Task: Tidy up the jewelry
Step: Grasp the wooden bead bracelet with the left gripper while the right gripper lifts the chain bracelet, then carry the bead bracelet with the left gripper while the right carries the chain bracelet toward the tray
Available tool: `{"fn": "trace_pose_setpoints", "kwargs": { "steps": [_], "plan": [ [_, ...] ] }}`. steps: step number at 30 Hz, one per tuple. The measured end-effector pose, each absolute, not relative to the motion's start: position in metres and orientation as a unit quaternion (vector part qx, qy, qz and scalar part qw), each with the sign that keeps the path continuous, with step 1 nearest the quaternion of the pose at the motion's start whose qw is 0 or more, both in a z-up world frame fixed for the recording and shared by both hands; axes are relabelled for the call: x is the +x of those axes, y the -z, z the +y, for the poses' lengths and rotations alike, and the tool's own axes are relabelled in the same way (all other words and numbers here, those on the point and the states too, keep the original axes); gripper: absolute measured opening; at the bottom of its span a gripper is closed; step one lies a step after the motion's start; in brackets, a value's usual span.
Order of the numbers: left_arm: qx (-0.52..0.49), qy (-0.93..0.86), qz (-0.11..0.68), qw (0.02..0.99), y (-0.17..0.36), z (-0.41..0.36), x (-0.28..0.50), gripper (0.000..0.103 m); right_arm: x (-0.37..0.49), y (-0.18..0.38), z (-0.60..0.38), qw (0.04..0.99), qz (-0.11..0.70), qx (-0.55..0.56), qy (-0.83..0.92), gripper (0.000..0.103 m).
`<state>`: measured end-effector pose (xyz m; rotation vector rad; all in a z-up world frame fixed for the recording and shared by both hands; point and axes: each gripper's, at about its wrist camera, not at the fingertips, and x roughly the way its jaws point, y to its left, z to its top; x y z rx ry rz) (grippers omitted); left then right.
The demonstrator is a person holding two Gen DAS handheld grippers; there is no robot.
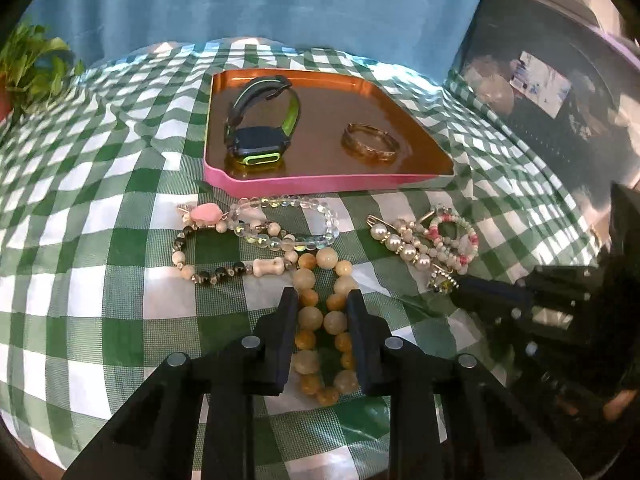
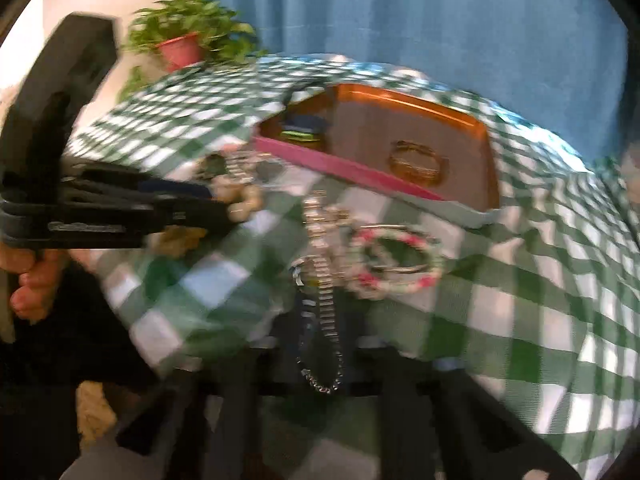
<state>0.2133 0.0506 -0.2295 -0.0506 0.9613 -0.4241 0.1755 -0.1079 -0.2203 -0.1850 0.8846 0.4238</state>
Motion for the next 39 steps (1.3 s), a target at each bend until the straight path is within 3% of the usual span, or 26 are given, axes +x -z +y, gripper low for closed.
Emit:
{"fn": "trace_pose_setpoints", "kwargs": {
  "steps": [1, 15, 32, 39],
  "plan": [
    [-0.032, 0.210, 0.456, 0.864, 0.229, 0.050, 0.212, 0.012, 0.178, 0.220, -0.111, 0.876, 0.429, -0.075, -0.207, 0.002],
    [-0.066, 0.234, 0.434, 0.868, 0.214, 0.048, 0.196, 0.013, 0.177, 0.203, -0.129, 0.895, 0.400, -0.012, -0.196, 0.002],
    [-0.023, 0.172, 0.385, 0.906, 0.148, 0.025, 0.166, 0.013, 0.150, 0.133, -0.127, 0.935, 0.324, 0.004, -0.146, 0.002],
    [-0.051, 0.179, 0.378, 0.907, 0.115, 0.024, 0.146, 0.013, 0.121, 0.118, -0.114, 0.939, 0.324, 0.007, -0.116, 0.002]
  ]
}}
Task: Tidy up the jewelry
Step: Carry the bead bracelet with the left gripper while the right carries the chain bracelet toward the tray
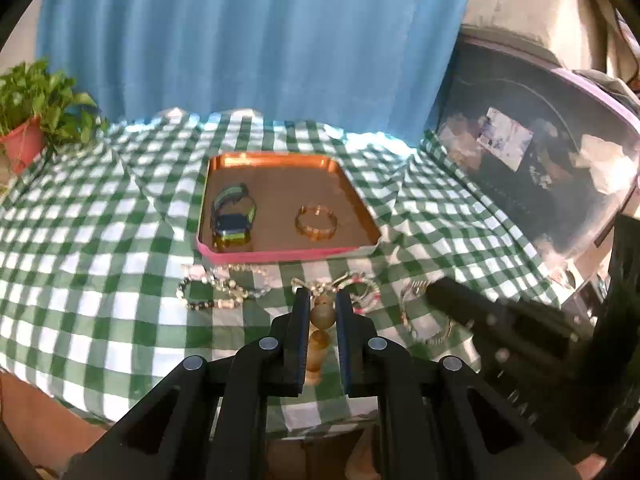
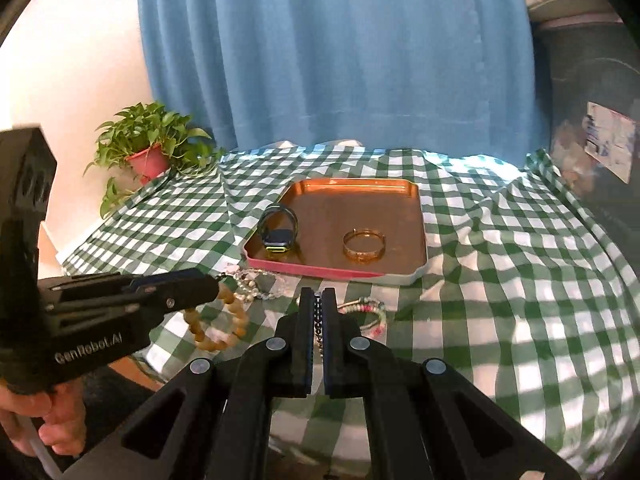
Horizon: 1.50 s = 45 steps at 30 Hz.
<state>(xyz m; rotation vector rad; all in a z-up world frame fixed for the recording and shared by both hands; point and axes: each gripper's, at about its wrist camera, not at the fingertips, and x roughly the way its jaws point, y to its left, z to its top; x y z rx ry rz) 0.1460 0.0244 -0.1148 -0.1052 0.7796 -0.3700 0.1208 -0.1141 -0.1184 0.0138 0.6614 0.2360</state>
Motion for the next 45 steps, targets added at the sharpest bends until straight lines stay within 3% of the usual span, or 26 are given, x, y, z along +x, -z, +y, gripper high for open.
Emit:
{"fn": "trace_pose_setpoints", "kwargs": {
  "steps": [20, 32, 45],
  "plan": [
    [0.016, 0.140, 0.271, 0.952, -0.008, 0.015, 0.072, 0.013, 0.051, -0.013, -0.087, 0.968, 0.224, -0.016, -0.111, 0.002],
    [0.011, 0.143, 0.280, 0.949, 0.001, 0.017, 0.109, 0.013, 0.073, -0.014, -0.081, 0.967, 0.227, -0.031, -0.115, 0.002],
    [-0.028, 0.159, 0.303, 0.939, 0.049, 0.036, 0.205, 0.013, 0.171, 0.038, -0.101, 0.955, 0.271, -0.022, -0.119, 0.002]
  ]
}}
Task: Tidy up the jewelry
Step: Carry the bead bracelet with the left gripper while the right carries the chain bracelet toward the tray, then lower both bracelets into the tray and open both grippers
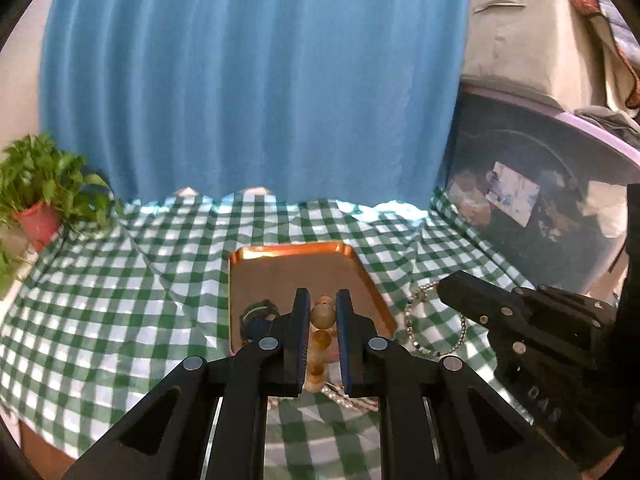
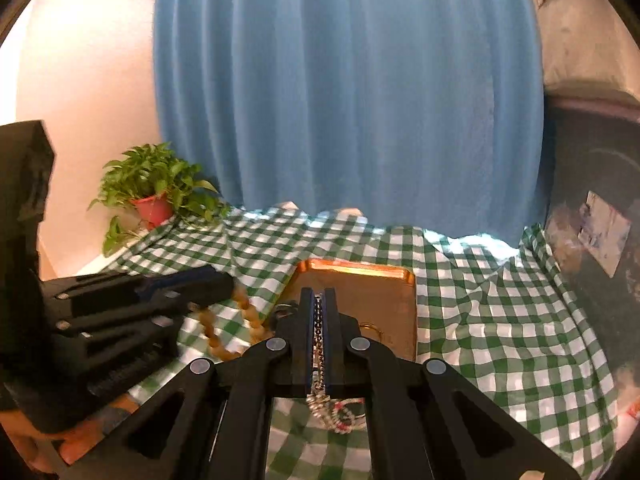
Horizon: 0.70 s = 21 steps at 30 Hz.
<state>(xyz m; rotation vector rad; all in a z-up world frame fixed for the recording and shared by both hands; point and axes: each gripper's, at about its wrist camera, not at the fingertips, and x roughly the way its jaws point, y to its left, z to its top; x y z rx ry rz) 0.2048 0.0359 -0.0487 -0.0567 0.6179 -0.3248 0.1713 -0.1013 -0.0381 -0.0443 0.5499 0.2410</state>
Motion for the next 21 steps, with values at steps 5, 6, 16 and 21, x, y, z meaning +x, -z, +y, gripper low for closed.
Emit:
{"fn": "trace_pose_setpoints", "kwargs": {
  "steps": [5, 6, 16, 21],
  "plan": [
    [-0.061, 0.180, 0.312, 0.931, 0.084, 0.047, 0.236, 0.013, 0.207, 0.072, -0.118, 0.948, 0.296, -0.007, -0.114, 0.002],
    [-0.069, 0.193, 0.307, 0.929, 0.093, 0.048, 0.243, 0.013, 0.215, 0.079, -0.120, 0.946, 0.301, -0.003, -0.115, 0.002],
    [-0.146, 0.290, 0.298, 0.898, 0.160, 0.039, 0.291, 0.013, 0.268, 0.147, -0.137, 0.930, 0.329, 0.048, -0.158, 0.002],
    [-0.156, 0.263, 0.351, 0.885, 0.197, 0.033, 0.315, 0.013, 0.288, 0.190, -0.141, 0.906, 0.378, 0.046, -0.187, 0.002]
  ]
}}
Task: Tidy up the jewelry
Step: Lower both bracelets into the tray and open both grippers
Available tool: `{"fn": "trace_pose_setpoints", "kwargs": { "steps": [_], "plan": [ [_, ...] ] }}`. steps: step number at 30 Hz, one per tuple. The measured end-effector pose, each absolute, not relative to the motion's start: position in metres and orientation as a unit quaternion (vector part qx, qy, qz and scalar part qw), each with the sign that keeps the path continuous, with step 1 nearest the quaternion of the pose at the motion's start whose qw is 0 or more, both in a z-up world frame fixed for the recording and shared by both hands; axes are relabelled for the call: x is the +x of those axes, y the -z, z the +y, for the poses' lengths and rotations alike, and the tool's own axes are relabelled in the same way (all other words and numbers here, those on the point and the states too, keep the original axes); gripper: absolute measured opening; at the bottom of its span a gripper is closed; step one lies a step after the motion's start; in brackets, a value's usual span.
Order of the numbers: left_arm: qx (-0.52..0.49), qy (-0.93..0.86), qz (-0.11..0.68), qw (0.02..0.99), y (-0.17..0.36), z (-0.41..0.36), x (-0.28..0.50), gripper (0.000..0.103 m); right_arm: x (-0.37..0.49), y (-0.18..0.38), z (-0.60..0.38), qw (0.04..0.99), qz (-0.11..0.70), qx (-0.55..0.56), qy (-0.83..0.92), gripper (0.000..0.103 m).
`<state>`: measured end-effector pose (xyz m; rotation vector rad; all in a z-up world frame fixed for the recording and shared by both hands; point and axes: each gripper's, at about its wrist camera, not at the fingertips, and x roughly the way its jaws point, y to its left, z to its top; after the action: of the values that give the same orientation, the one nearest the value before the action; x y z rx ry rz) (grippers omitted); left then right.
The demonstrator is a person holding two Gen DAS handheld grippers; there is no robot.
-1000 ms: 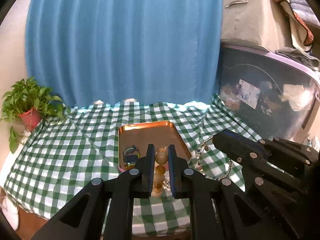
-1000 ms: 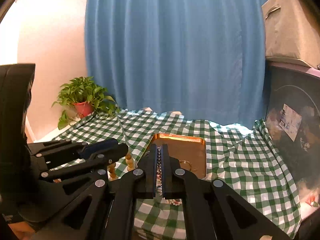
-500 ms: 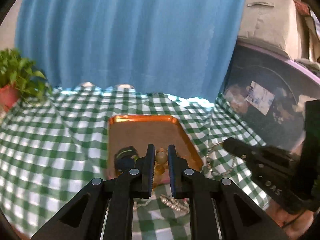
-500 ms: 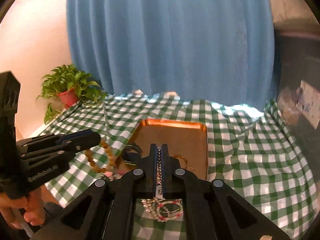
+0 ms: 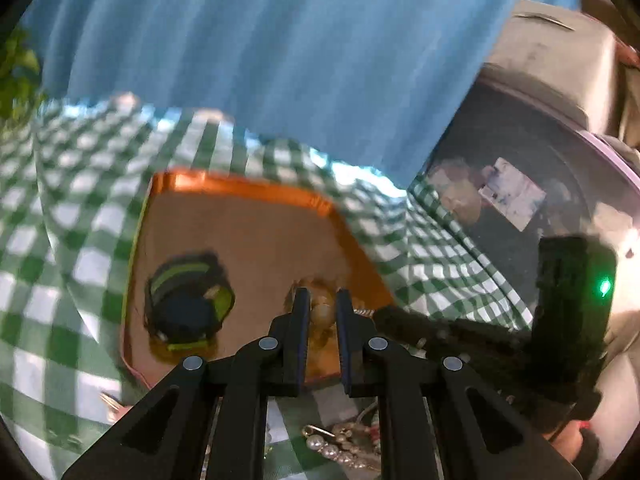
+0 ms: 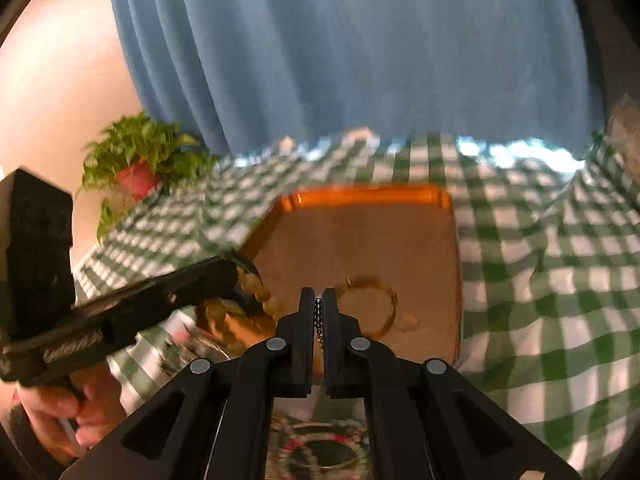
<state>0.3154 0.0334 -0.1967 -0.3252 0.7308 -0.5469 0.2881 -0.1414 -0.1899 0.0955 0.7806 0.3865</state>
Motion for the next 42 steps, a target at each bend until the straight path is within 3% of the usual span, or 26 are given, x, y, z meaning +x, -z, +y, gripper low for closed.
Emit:
{"fn": "trace_pose_setpoints", "kwargs": {
  "steps": [9, 17, 24, 27, 28, 29, 30, 34, 42],
  "plan": [
    [-0.035, 0.199, 0.422, 0.884, 0.228, 0.009, 0.336, 0.013, 0.301, 0.219, -0.131, 0.879, 0.440, -0.007, -0.185, 0.003],
    [-0.048, 0.182, 0.450, 0.873, 0.239, 0.009, 0.362, 0.013, 0.333, 0.228, -0.144, 0.883, 0.444, 0.068, -0.133, 0.002],
    [-0.100, 0.164, 0.435, 0.880, 0.241, 0.031, 0.373, 0.014, 0.341, 0.224, -0.135, 0.886, 0.435, 0.069, -0.146, 0.004],
    [-0.091, 0.157, 0.432, 0.883, 0.240, 0.031, 0.370, 0.022, 0.340, 0.226, -0.138, 0.883, 0.436, 0.091, -0.149, 0.019],
    [-0.085, 0.161, 0.428, 0.885, 0.238, 0.031, 0.368, 0.033, 0.338, 0.224, -0.139, 0.884, 0.432, 0.098, -0.149, 0.042],
    [-0.080, 0.162, 0.424, 0.888, 0.236, 0.029, 0.366, 0.036, 0.335, 0.221, -0.140, 0.886, 0.429, 0.100, -0.145, 0.069],
    [-0.078, 0.165, 0.421, 0.889, 0.235, 0.027, 0.364, 0.041, 0.331, 0.218, -0.141, 0.892, 0.422, 0.096, -0.134, 0.076],
    [-0.063, 0.167, 0.424, 0.888, 0.229, 0.020, 0.355, 0.064, 0.314, 0.215, -0.147, 0.894, 0.420, 0.091, -0.127, 0.077],
    [-0.054, 0.146, 0.414, 0.897, 0.199, 0.022, 0.300, 0.076, 0.255, 0.188, -0.137, 0.912, 0.400, 0.030, -0.088, 0.079]
  ]
}}
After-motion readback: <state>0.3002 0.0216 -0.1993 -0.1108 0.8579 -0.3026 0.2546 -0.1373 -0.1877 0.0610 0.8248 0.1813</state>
